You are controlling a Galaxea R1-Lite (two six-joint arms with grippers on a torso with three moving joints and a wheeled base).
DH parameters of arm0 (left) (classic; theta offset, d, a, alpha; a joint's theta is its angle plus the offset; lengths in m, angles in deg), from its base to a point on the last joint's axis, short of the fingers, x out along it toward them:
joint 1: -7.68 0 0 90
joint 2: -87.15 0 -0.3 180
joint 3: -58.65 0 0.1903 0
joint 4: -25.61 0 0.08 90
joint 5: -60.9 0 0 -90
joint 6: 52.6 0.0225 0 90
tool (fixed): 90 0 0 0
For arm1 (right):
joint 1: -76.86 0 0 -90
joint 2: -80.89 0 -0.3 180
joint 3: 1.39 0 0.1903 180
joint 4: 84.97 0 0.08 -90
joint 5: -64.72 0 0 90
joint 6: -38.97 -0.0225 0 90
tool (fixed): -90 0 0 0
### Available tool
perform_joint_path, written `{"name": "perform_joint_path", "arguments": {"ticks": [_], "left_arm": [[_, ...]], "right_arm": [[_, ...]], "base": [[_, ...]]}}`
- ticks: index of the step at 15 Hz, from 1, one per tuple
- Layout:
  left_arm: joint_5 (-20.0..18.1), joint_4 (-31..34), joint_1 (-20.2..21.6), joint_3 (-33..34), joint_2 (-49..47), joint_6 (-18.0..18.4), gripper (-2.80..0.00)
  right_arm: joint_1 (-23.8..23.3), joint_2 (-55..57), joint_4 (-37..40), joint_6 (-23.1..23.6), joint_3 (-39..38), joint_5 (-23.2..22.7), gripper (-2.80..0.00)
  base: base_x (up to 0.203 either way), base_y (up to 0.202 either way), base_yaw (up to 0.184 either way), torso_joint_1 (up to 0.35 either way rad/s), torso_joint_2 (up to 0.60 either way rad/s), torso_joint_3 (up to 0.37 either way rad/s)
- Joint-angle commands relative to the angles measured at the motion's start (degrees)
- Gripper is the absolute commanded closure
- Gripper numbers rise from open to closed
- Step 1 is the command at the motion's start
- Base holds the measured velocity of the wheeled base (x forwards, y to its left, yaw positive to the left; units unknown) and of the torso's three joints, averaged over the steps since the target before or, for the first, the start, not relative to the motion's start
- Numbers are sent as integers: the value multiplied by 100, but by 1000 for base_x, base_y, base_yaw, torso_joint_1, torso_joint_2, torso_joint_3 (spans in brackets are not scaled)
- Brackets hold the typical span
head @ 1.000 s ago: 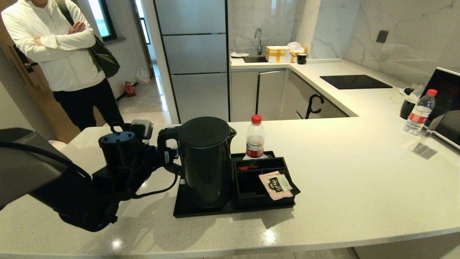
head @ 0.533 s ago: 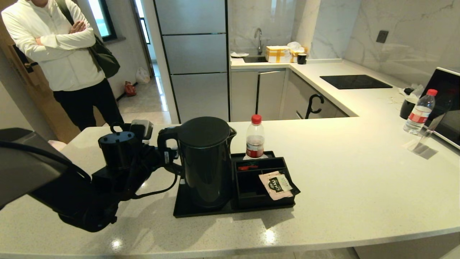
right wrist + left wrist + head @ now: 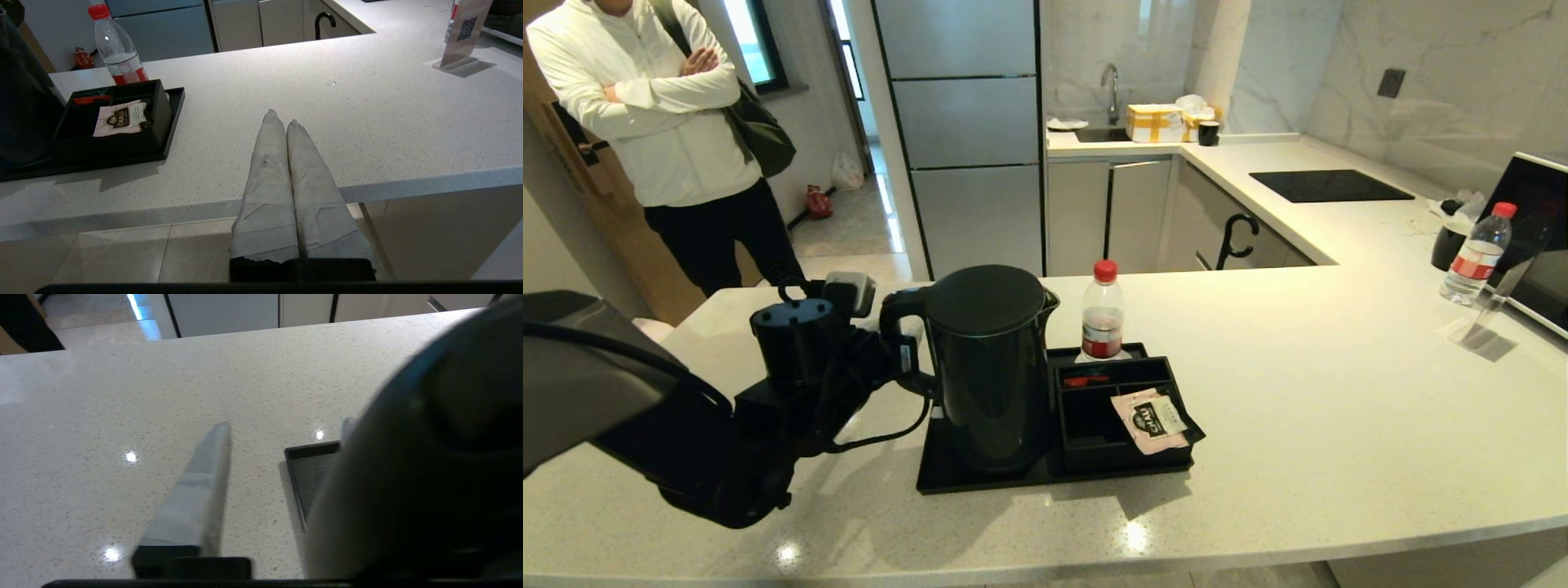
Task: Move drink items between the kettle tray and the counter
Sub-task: Pick up the kettle
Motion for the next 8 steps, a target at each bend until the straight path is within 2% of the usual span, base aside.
{"name": "perform_joint_path", "arguments": {"ticks": [1, 8], "left_arm": [[14, -43, 5, 4, 17, -2, 0], [14, -43, -39, 30, 70, 0, 0]], "right_arm": [[6, 9, -7, 0, -185, 0, 0], [6, 9, -7, 0, -185, 0, 0]], "base": [[0, 0, 0, 0, 0, 0], [0, 0, 0, 0, 0, 0]]}}
